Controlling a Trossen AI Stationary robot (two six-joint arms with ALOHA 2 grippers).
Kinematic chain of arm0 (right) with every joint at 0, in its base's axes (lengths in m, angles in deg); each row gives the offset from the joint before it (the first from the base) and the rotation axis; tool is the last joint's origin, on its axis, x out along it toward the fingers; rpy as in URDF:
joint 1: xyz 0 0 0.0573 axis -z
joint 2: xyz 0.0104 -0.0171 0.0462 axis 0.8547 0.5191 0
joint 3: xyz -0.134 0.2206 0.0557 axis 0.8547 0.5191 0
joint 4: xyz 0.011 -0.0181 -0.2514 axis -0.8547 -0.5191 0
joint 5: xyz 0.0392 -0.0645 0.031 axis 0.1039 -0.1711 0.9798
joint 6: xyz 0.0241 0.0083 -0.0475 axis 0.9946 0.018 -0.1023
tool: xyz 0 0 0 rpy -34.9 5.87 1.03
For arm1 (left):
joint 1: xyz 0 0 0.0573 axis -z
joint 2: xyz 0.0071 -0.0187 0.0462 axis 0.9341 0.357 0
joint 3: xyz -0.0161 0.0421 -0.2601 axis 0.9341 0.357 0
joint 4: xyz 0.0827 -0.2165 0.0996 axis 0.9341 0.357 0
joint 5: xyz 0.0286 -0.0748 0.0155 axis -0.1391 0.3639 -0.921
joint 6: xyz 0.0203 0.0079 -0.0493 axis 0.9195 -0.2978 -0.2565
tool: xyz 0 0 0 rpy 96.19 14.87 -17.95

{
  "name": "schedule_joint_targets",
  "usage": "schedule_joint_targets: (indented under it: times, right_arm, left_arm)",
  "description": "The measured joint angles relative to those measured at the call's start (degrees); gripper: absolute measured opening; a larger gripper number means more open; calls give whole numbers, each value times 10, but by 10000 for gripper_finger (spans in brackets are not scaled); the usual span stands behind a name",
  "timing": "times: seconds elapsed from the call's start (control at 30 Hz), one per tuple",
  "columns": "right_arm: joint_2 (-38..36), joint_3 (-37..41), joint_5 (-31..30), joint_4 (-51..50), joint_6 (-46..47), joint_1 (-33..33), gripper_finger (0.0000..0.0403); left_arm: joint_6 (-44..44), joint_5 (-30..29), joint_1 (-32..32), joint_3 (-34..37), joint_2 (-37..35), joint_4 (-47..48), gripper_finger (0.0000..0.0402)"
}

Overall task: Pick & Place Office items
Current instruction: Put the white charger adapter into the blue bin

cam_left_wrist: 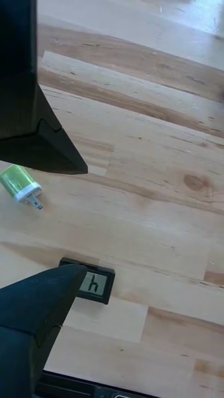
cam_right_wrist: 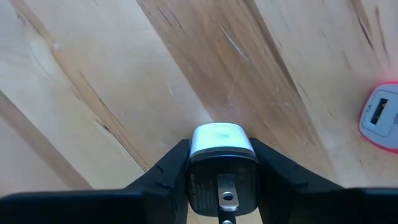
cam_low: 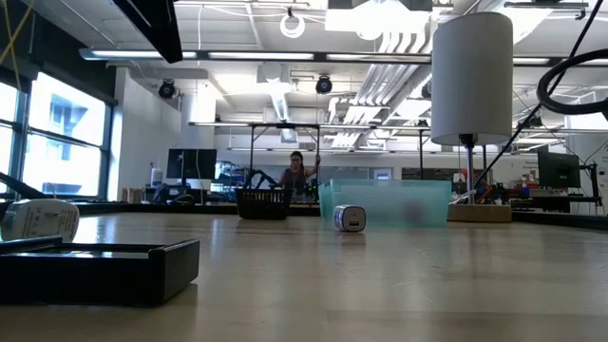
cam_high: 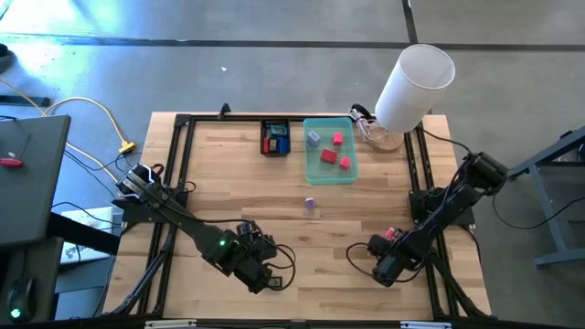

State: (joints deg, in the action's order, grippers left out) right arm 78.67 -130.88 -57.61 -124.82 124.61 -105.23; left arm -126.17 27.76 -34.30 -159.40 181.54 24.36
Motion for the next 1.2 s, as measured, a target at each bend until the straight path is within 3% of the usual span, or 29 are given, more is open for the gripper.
schedule_joint_targets:
  times: [0.57, 0.83, 1.2]
  right_arm:
    - [2, -79, 8, -44, -63, 0, 121]
    - [1, -132, -29, -129, -78, 0, 121]
    - [0, -199, -31, -222, -80, 0, 121]
  left_arm:
    - [-5, 27, 0, 0, 0, -2, 242]
    - [-8, 27, 0, 0, 0, -4, 242]
    - [-8, 27, -3, 0, 0, -21, 242]
